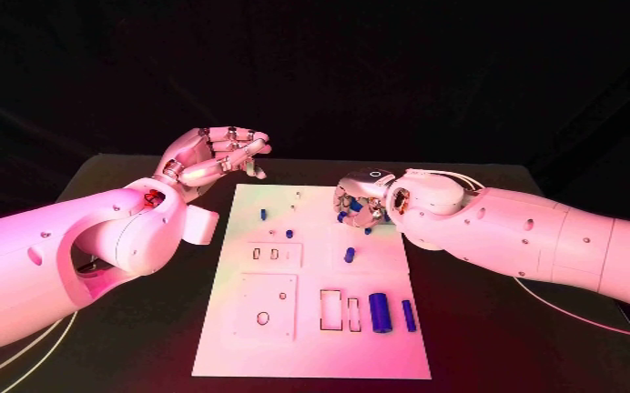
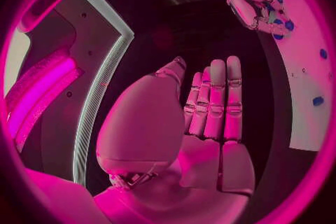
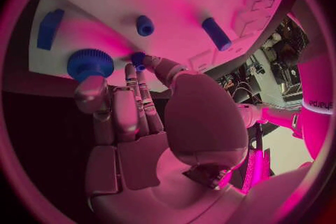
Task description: Assemble the parts on the task board
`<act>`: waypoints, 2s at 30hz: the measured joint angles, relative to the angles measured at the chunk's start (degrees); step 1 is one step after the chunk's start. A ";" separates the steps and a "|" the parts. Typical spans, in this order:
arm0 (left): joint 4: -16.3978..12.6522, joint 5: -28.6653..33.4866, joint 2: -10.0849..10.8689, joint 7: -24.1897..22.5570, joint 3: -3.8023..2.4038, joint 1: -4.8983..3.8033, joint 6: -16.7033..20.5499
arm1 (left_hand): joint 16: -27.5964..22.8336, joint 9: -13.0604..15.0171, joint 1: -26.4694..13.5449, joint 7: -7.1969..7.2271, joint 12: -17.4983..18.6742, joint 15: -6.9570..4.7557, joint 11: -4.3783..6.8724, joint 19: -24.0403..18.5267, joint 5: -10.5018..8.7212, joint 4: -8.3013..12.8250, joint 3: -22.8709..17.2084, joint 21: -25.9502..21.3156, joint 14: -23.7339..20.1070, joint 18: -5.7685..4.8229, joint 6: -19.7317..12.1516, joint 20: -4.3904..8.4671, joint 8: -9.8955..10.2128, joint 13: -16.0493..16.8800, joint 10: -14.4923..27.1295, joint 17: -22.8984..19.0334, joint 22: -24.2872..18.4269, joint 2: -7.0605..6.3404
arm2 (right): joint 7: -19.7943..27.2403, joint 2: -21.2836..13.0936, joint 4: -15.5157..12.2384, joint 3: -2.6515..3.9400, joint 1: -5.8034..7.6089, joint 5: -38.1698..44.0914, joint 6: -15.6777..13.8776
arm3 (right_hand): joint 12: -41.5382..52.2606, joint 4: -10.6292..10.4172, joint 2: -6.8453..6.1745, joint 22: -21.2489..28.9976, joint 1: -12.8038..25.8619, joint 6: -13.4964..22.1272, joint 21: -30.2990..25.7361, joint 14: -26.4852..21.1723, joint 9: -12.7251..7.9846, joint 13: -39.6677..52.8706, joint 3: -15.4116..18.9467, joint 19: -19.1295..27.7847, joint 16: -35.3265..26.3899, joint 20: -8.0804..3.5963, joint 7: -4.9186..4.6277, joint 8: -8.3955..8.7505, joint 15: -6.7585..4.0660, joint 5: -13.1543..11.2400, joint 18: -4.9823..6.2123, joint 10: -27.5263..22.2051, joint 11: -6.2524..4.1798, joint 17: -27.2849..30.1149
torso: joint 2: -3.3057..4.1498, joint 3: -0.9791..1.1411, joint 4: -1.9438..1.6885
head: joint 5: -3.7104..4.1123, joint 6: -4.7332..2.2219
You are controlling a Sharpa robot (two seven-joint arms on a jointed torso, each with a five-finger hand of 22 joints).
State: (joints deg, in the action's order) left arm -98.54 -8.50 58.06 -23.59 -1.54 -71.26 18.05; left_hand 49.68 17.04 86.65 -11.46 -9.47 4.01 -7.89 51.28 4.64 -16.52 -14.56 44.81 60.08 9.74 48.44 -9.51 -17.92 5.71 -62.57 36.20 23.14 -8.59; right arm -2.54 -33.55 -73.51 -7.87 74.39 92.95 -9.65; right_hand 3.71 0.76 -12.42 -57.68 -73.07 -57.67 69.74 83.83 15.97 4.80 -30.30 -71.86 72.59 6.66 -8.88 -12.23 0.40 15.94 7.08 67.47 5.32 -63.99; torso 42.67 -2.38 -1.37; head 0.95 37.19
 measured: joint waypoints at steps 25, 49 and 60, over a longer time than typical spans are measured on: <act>0.02 0.00 -0.13 0.04 -0.01 -0.12 -0.05 | 0.00 0.05 0.00 -0.20 0.00 0.00 0.00 -0.21 0.00 0.00 0.00 0.19 -0.40 -0.01 -0.20 -0.21 0.00 0.06 0.00 -0.01 0.05 0.00 | -3.87 1.09 0.11 -0.01 -0.04 1.58 -5.29 | 0.70 3.62 2.46 -8.00 -3.73 -2.23 5.14 -0.01 6.81 1.25 -7.57 -2.64 2.77 -1.63 0.84 -5.33 -1.04 -1.95 -0.89 5.20 -0.72 -1.13 | 0.09 -0.02 -0.03 | -0.23 -0.16; 0.92 0.01 -0.60 -0.02 -0.03 -0.53 -0.04 | 0.00 0.10 0.00 -0.20 0.00 0.00 0.00 -0.20 0.00 0.00 0.00 0.19 -0.40 -0.01 -0.20 -0.21 0.00 0.05 0.42 -0.02 0.04 0.00 | -5.91 6.74 2.68 0.03 -0.03 2.25 -14.00 | 0.23 3.60 2.02 -9.02 -3.21 -1.50 5.81 0.00 7.34 3.15 -7.62 -2.85 3.54 -1.42 0.54 -5.14 -1.03 -2.19 -0.89 5.55 -1.03 -1.67 | 0.25 -0.05 -0.13 | -1.17 -0.53; 1.57 0.02 -1.00 -0.03 -0.06 -1.14 -0.05 | 0.00 0.09 0.01 -0.20 -0.01 0.00 0.01 -0.41 0.00 0.17 -0.17 0.18 -0.40 -0.01 -0.20 -0.42 0.00 0.04 0.42 -0.02 0.09 0.00 | -6.21 9.67 5.53 0.03 -0.29 2.26 -16.16 | 0.38 3.60 2.24 -9.11 -2.99 -1.29 5.81 0.00 7.47 2.98 -7.62 -2.84 3.54 -1.42 0.57 -4.93 -1.03 -2.34 -0.89 5.69 -1.07 -1.94 | 0.60 -0.21 -0.73 | -1.17 -0.89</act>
State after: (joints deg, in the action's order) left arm -96.97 -8.48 57.06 -23.62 -1.60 -72.40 18.00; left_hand 49.68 17.13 86.66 -11.66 -9.47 4.01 -7.89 50.87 4.65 -16.35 -14.73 44.99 59.68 9.73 48.24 -9.93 -17.91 5.75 -62.15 36.18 23.23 -8.59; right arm -8.75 -23.88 -67.99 -7.84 74.10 95.22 -25.81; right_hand 4.09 4.37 -10.18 -66.79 -76.06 -58.96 75.55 83.82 23.44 7.78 -37.92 -74.70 76.13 5.24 -8.31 -17.15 -0.63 13.60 6.19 73.15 4.25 -65.93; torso 43.26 -2.59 -2.10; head -0.22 36.30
